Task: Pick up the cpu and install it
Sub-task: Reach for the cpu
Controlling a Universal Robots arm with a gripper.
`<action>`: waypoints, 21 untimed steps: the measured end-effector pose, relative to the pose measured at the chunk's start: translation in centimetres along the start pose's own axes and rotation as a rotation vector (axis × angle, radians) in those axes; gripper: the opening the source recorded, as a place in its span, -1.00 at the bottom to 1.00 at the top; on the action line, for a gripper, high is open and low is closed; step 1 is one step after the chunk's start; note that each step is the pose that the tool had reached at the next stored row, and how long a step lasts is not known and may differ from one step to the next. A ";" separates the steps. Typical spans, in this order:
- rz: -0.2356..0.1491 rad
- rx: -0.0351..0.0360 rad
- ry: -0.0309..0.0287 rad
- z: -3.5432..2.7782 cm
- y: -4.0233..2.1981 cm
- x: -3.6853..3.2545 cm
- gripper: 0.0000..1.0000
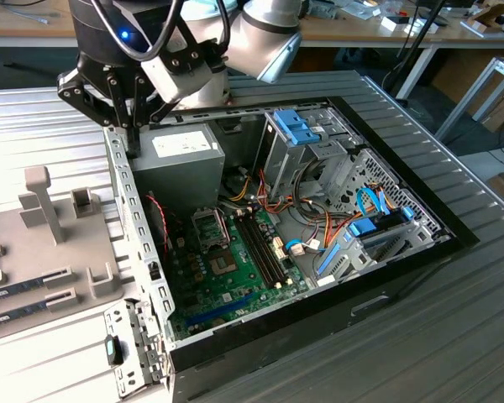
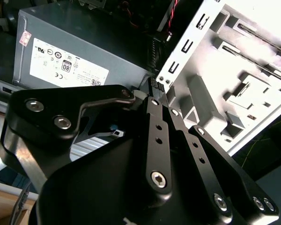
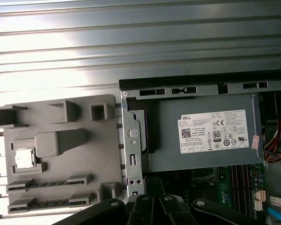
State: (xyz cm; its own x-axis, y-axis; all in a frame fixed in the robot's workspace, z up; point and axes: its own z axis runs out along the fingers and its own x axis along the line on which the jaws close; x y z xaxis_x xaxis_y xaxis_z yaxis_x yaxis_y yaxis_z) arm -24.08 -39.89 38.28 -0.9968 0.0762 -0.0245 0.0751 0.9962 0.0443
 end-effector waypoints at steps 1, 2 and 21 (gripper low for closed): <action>0.000 0.0000 0.0000 0.00 0.00 0.02 -0.79; 0.000 0.0000 0.0000 0.01 0.00 0.05 -0.79; 0.000 -0.0001 -0.0001 0.06 -0.04 0.47 -0.79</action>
State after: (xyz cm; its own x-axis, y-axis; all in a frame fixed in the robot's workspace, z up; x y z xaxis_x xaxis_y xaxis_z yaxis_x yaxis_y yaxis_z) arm -24.54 -39.89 38.21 -0.9968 0.0762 -0.0245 0.0751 0.9962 0.0444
